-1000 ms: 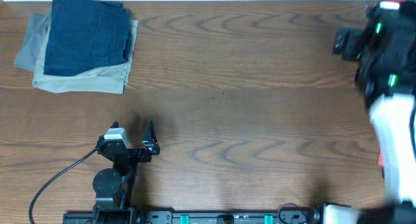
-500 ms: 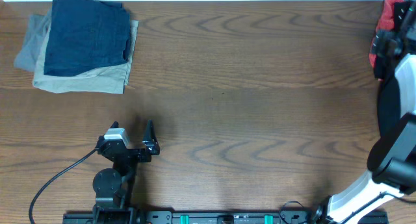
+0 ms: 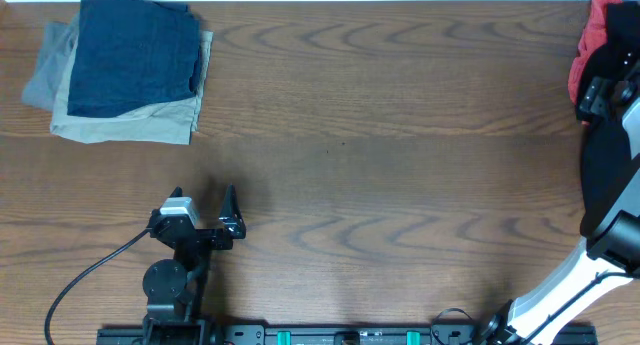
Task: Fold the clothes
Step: 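Reach the right gripper to the black polo at the right edge and grasp it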
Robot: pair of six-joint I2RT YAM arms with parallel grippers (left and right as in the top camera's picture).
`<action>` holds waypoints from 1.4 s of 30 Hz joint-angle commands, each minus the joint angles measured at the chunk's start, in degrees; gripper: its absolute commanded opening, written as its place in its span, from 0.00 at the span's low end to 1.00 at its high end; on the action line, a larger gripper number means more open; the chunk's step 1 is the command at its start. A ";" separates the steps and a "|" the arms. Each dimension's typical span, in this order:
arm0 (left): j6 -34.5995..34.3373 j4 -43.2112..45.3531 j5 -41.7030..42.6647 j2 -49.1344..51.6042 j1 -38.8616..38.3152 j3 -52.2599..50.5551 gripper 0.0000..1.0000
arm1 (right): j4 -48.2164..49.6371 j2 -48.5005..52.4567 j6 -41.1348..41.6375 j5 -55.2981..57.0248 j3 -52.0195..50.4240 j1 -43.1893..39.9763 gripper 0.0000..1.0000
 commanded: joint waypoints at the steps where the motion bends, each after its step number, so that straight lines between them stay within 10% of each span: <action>1: -0.42 -1.99 1.36 0.04 0.20 -0.90 0.98 | 0.83 2.14 0.28 -4.61 0.90 -0.39 0.96; 6: -0.42 -1.99 1.36 0.04 0.20 -0.90 0.98 | 2.12 3.17 0.50 -4.63 0.90 -0.42 0.89; 18: -0.42 -1.99 1.36 0.04 0.20 -0.90 0.98 | 2.62 3.41 4.17 -4.66 0.90 -0.61 0.15; 20: -0.42 -1.99 1.33 0.04 0.20 -0.90 0.98 | 2.43 3.41 4.17 -4.66 0.90 -0.61 0.30; 21: -0.42 -1.99 1.36 0.04 0.20 -0.90 0.98 | 2.36 3.41 4.17 -4.66 0.90 -0.61 0.54; 24: -0.42 -1.99 1.36 0.04 0.20 -0.90 0.98 | 2.34 3.41 4.13 -4.63 0.90 -0.63 0.72; 32: -0.42 -1.99 1.36 0.04 0.20 -0.90 0.98 | 3.80 5.27 4.15 -4.63 0.90 -0.70 0.70; 42: -0.42 -1.99 1.36 0.04 0.20 -0.90 0.98 | 3.91 5.60 4.81 -4.59 0.92 -1.01 0.01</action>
